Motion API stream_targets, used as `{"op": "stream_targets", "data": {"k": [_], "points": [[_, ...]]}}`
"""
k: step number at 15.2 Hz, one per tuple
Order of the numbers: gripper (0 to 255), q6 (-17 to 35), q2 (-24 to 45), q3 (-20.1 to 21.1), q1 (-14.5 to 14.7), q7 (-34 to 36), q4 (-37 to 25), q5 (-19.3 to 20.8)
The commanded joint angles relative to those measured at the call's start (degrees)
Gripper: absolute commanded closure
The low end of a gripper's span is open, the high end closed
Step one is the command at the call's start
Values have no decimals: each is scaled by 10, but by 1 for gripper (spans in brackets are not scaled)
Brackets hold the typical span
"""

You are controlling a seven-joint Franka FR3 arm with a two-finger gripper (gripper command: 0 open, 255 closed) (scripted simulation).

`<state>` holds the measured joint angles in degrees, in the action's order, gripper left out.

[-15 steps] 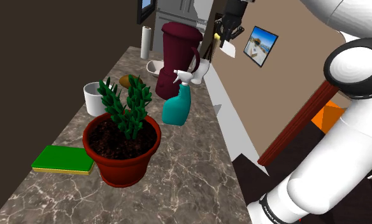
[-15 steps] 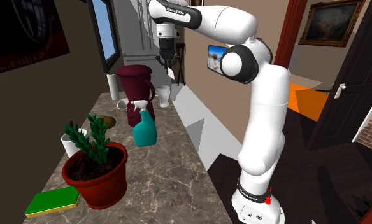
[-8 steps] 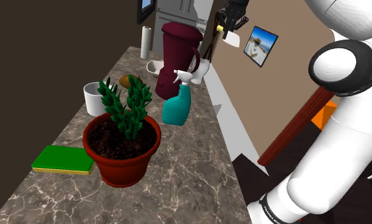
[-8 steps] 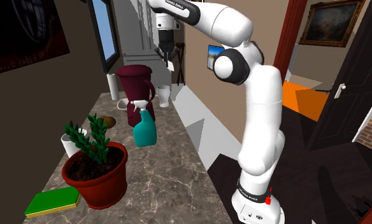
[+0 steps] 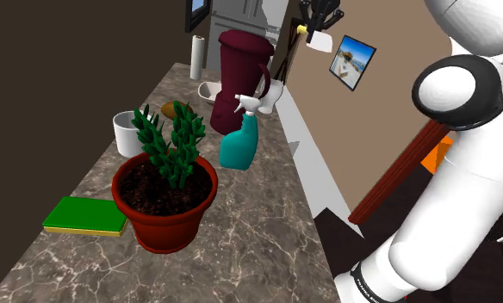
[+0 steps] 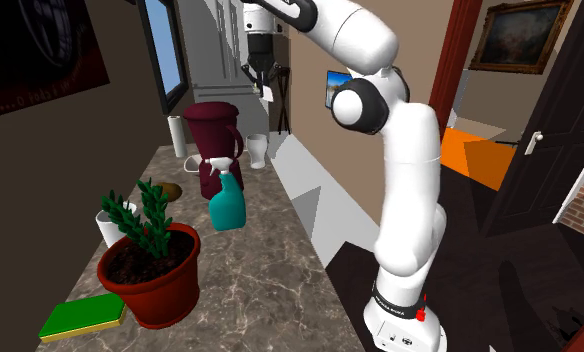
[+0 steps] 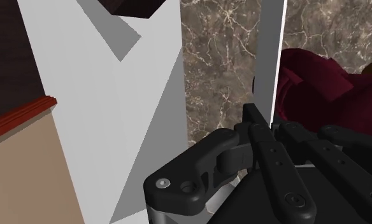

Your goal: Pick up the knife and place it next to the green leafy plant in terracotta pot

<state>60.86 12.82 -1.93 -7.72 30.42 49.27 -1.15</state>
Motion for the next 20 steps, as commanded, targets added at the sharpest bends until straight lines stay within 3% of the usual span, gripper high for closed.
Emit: {"op": "stream_targets", "data": {"k": [1, 9, 20], "points": [[255, 32, -67, 6, 14, 18, 98, 3], [255, 69, -232, 49, 53, 101, 300, -2], [255, 62, -379, 126, 92, 225, 433, -47]]}}
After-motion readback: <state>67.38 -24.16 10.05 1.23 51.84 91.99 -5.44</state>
